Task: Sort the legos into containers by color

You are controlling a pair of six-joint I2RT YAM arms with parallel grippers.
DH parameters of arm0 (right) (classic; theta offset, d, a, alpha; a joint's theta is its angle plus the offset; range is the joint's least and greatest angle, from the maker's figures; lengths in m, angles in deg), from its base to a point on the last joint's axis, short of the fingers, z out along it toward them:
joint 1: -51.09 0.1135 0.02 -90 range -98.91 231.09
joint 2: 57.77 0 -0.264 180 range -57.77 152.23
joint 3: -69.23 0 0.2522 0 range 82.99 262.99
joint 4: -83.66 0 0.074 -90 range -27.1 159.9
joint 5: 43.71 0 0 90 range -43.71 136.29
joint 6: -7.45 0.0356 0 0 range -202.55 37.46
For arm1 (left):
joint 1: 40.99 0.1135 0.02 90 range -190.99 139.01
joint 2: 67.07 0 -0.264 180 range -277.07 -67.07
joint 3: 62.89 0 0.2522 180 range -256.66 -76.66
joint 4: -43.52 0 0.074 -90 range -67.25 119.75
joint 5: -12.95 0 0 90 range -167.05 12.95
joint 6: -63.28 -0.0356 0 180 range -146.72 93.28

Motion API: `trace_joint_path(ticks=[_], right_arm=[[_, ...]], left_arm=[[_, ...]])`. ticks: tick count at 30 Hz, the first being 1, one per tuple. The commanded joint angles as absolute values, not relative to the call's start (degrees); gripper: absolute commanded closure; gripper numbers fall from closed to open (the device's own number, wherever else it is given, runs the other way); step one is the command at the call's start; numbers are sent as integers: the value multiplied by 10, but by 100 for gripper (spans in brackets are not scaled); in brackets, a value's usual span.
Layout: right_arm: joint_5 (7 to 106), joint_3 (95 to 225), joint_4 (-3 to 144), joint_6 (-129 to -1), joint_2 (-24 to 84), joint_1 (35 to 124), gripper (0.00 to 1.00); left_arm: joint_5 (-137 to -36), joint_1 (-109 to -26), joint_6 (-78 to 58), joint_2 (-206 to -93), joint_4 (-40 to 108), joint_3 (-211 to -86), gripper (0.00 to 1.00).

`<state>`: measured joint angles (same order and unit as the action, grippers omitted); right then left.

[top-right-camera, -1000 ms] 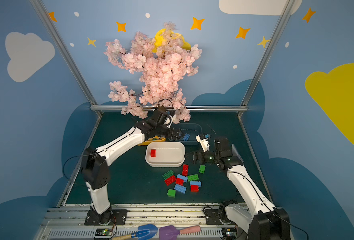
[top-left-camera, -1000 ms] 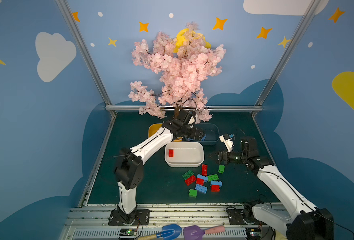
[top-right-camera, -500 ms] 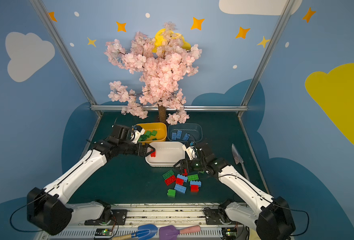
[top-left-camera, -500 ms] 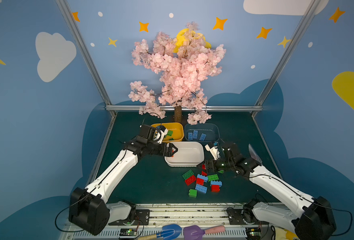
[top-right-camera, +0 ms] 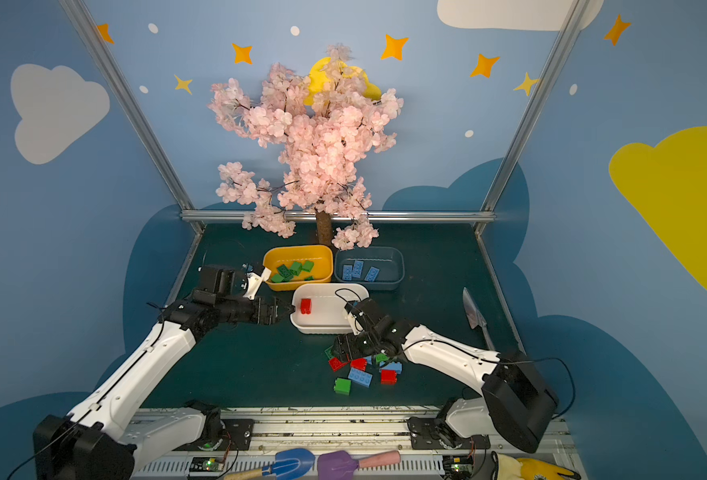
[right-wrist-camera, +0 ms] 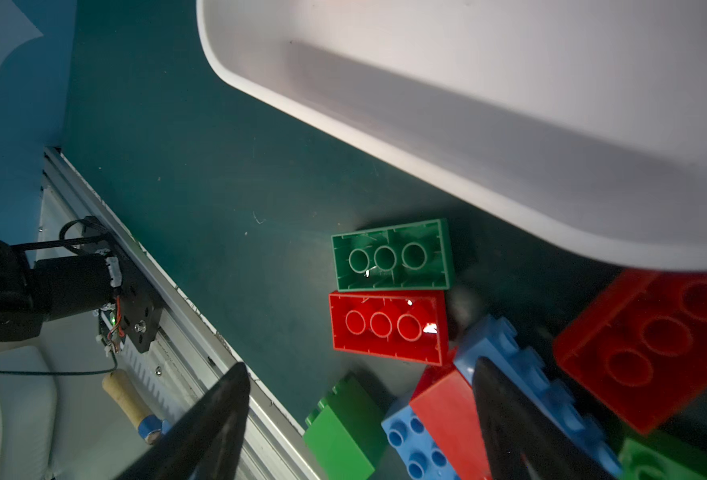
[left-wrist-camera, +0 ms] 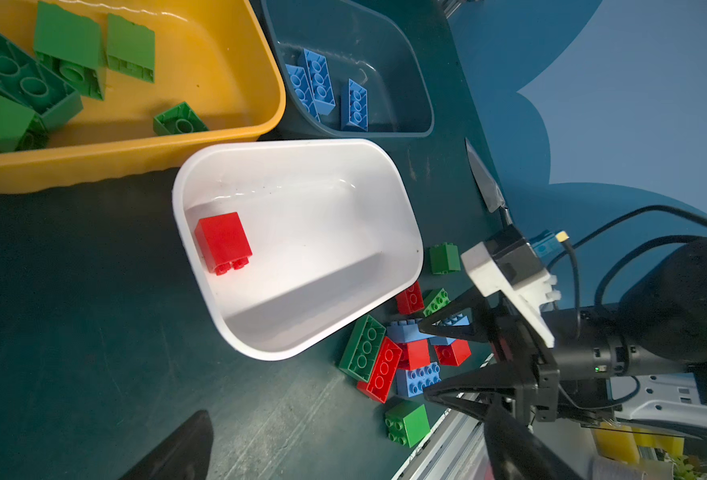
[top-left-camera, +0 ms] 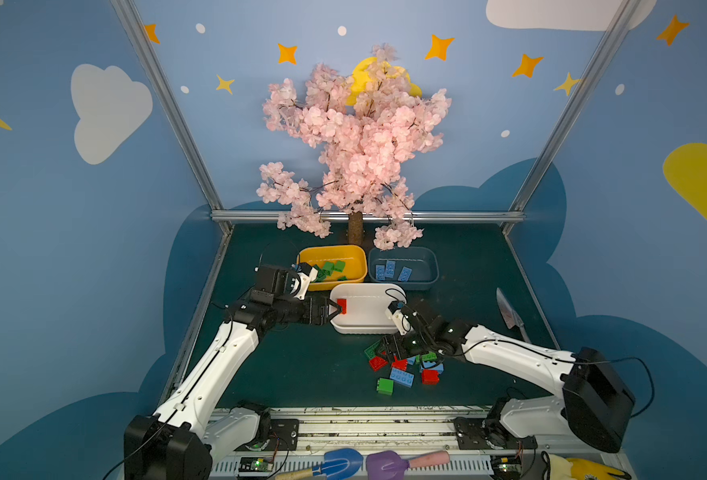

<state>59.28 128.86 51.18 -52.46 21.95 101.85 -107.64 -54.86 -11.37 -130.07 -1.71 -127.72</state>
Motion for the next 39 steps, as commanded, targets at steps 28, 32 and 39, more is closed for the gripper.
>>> trace_joint_path(ticks=[28, 32, 39], right_arm=[[547, 1375, 535, -617, 371, 1090, 13], [546, 1388, 540, -636, 381, 1102, 13], [578, 1411, 559, -663, 403, 1130, 12]], left_arm=[[-1093, -533, -120, -1260, -32, -1233, 1], [-1093, -531, -123, -1256, -35, -1231, 1], [-1080, -524, -129, -1239, -55, -1230, 0]])
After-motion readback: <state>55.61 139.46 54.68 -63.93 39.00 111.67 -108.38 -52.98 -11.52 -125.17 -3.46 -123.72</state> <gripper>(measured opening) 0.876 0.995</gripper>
